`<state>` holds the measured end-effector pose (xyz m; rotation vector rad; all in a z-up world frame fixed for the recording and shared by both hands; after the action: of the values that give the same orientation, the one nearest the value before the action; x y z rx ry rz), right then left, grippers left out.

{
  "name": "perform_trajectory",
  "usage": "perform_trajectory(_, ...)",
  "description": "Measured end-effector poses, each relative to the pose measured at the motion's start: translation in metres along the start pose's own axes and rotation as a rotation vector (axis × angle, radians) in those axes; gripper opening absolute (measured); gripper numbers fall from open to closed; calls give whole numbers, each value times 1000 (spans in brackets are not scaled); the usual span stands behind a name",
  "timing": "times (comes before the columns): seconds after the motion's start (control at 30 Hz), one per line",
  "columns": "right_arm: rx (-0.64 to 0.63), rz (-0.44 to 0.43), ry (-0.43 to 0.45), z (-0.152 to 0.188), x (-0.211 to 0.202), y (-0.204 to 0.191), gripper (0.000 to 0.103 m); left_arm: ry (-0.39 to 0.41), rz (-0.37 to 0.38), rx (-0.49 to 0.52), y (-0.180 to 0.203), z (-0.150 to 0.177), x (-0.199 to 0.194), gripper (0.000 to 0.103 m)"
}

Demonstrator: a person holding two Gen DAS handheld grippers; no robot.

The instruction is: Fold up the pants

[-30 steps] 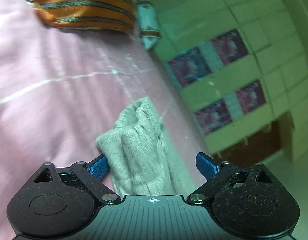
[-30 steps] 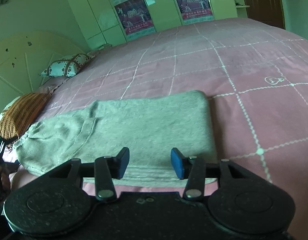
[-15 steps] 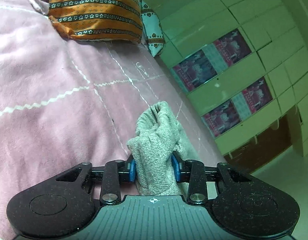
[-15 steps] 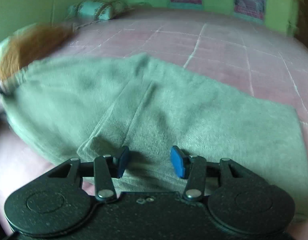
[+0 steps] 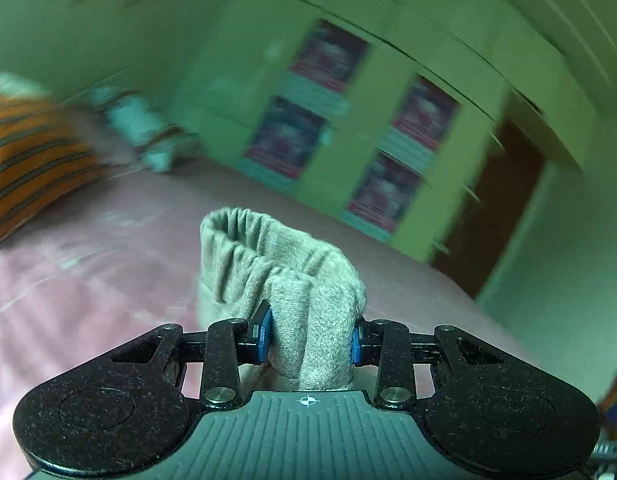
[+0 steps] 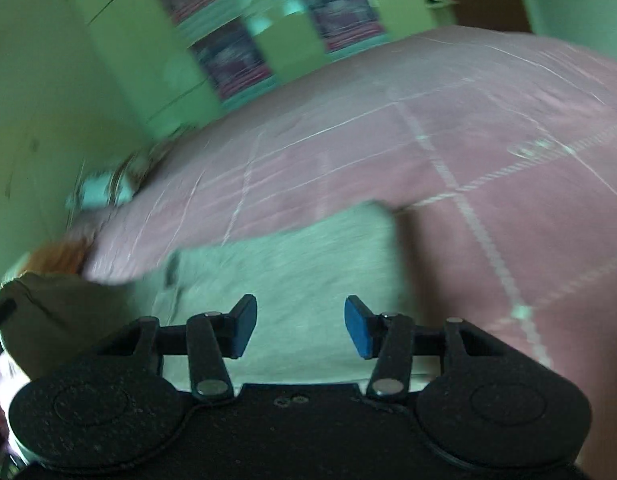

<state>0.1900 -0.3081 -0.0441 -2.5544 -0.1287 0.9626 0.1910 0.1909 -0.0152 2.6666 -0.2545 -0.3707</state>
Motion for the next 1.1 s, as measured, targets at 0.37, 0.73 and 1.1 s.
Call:
perform_trajectory(0.37,188,21,94,-21,-45,104,44,-283,296,218,240,104,107,58)
perform_trajectory(0.73,218,-202,-7,-4,-20,85,45,-287,107,224,173,85,11,69)
perform_trajectory(1.1,233,-205,-146,23,29,37,43,-368,-82,219,87,109,-56,69)
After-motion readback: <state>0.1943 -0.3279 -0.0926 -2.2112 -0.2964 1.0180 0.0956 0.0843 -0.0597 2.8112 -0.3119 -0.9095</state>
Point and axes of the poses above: each gripper's, at about its wrist camera, not at the fingertips, and x roughly the way its jaws point, y to its right, z to its underside, the point moved 1 cm from there along x, roughly the way its jaws point, and after that the axes turned 6 degrees about z, right-handed, at the moved point
